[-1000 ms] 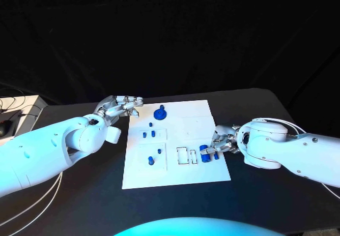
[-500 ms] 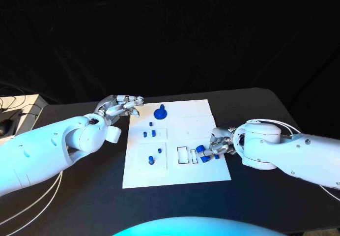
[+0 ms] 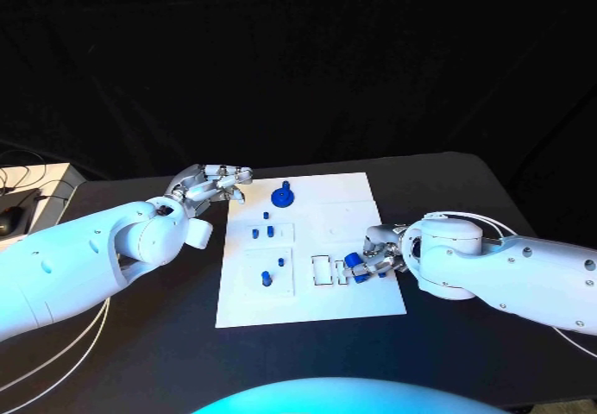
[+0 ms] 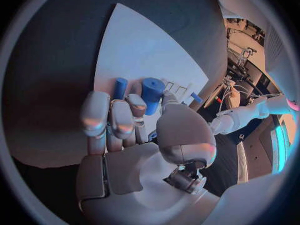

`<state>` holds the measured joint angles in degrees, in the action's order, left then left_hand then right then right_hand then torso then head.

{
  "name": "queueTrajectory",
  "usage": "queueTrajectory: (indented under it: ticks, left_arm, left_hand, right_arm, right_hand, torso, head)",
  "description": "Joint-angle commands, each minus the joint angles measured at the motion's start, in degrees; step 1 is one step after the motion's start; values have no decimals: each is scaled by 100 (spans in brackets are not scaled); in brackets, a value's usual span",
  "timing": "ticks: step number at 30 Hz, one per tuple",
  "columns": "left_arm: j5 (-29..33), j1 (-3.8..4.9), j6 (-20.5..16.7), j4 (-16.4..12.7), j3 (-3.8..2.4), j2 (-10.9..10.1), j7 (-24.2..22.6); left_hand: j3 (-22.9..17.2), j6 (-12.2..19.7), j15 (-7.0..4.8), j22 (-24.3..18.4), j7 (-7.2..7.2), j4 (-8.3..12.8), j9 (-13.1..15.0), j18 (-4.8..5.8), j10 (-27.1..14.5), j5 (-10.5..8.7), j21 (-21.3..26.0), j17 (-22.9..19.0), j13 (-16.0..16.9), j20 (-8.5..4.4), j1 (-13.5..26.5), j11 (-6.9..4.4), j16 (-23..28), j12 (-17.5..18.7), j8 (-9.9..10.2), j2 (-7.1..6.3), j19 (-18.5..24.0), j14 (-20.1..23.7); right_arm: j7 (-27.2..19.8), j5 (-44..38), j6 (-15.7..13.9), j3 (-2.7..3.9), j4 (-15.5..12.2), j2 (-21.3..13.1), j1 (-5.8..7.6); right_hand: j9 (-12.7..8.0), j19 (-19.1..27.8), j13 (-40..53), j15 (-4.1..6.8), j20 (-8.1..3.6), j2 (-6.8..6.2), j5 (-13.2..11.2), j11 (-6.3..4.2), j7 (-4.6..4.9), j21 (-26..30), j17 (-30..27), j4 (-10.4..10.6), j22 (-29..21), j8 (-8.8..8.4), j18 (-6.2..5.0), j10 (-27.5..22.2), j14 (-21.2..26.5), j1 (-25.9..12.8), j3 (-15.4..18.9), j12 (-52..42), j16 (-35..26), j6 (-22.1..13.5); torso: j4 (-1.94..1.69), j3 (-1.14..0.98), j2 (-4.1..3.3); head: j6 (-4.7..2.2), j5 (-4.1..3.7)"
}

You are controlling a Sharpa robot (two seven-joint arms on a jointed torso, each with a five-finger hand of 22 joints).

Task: Assemble the parts on the task board

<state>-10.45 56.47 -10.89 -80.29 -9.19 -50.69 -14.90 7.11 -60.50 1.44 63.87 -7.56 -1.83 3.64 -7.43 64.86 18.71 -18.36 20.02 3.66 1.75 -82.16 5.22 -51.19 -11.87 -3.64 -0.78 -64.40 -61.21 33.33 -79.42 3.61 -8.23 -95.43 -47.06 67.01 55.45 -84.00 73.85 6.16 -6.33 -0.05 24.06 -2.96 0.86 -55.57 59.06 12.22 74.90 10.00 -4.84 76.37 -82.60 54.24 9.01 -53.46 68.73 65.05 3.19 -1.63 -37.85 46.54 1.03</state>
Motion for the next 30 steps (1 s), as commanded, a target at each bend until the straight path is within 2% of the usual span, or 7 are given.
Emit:
queueTrajectory:
  ticks: [1, 4, 8, 10, 13, 18, 30]
  left_arm:
    - [47, 0, 114, -18, -4, -3, -36]
    - [51, 0, 115, -21, -4, -8, -32]
    - [53, 0, 118, -27, -4, -14, -17]
    - [54, 0, 119, -27, -4, -16, -8]
    - [54, 0, 120, -27, -4, -17, 1]
    - [55, 0, 124, -24, -4, -22, 18]
    - [55, 0, 130, -18, -4, -30, 35]
  left_hand:
    - [20, 51, 37, -14, 0, -26, 7, 56, -52, -12, 34, 10, 4, 1, 15, 7, 39, -30, -31, 26, -34, -15]
    - [22, 53, 37, -14, 0, -28, 7, 56, -56, -12, 35, 10, 5, 2, 14, 8, 40, -29, -30, 25, -34, -14]
    - [22, 59, 40, -16, -3, -30, 7, 53, -70, -11, 38, 10, 4, 5, 6, 13, 42, -27, -31, 31, -36, -13]
    - [19, 59, 40, -16, -3, -31, 7, 53, -70, -10, 39, 11, 4, 5, 3, 13, 42, -28, -32, 37, -36, -12]
    - [19, 59, 40, -16, -3, -31, 7, 53, -70, -10, 39, 11, 4, 5, 3, 13, 42, -28, -32, 37, -36, -12]
    - [14, 59, 40, -17, -3, -30, 8, 50, -76, -10, 41, 12, 4, 7, -11, 13, 42, -29, -33, 47, -38, -12]
    - [11, 57, 39, -15, -4, -27, 8, 44, -77, -10, 43, 16, 4, 10, -33, 13, 41, -31, -35, 57, -40, -10]
  right_arm:
    - [0, -110, -43, -20, 19, 42, -48]
    - [-5, -124, -90, -21, 24, 53, -54]
    - [-18, -104, -201, -21, 6, 33, -58]
    - [-30, -20, -296, -21, -23, 6, -57]
    - [-45, 158, -429, -20, -85, -43, -48]
    - [-65, 526, -668, -14, -250, -157, 21]
    - [-72, 1495, -1010, 21, -536, -321, 260]
  right_hand:
    - [18, -346, -15, -6, -52, 65, 189, 0, 0, -17, 11, -83, 758, -30, 82, 7, -42, 59, 15, 6, 33, -50]
    - [36, -347, -16, -3, -55, 155, 476, -6, -4, -29, 17, -227, 760, -29, 85, 9, -42, 148, -10, -3, 33, -52]
    - [47, -344, -17, 8, -61, 303, 1034, -13, -12, -25, 10, -484, 758, -36, 86, 6, -42, 386, -185, -7, 22, -65]
    - [34, -343, -20, 15, -67, 267, 1048, -20, -19, -25, 13, -591, 758, -53, 91, 3, -44, 419, -457, -3, 21, -70]
    - [31, -344, -24, 20, -73, 204, 1248, -27, -27, -42, 12, -703, 761, -58, 96, 0, -45, 398, -716, -1, 15, -69]
    - [47, -346, -31, 22, -80, 111, 1296, -34, -35, -71, 18, -923, 766, -50, 102, 8, -45, 195, -1132, -2, 13, -60]
    - [52, -347, -30, 24, -81, 99, 1281, -36, -40, -91, 13, -1001, 770, -48, 103, 17, -47, 81, -1202, -10, 10, -44]
  torso:
    - [-1, 0, -2]
    - [1, 1, 2]
    - [1, 4, 2]
    - [3, 1, 3]
    - [4, 0, 6]
    - [9, 1, 10]
    - [13, 11, 8]
  head:
    - [9, 8]
    - [15, 13]
    - [18, 19]
    - [19, 24]
    - [22, 25]
    - [25, 34]
    - [23, 48]
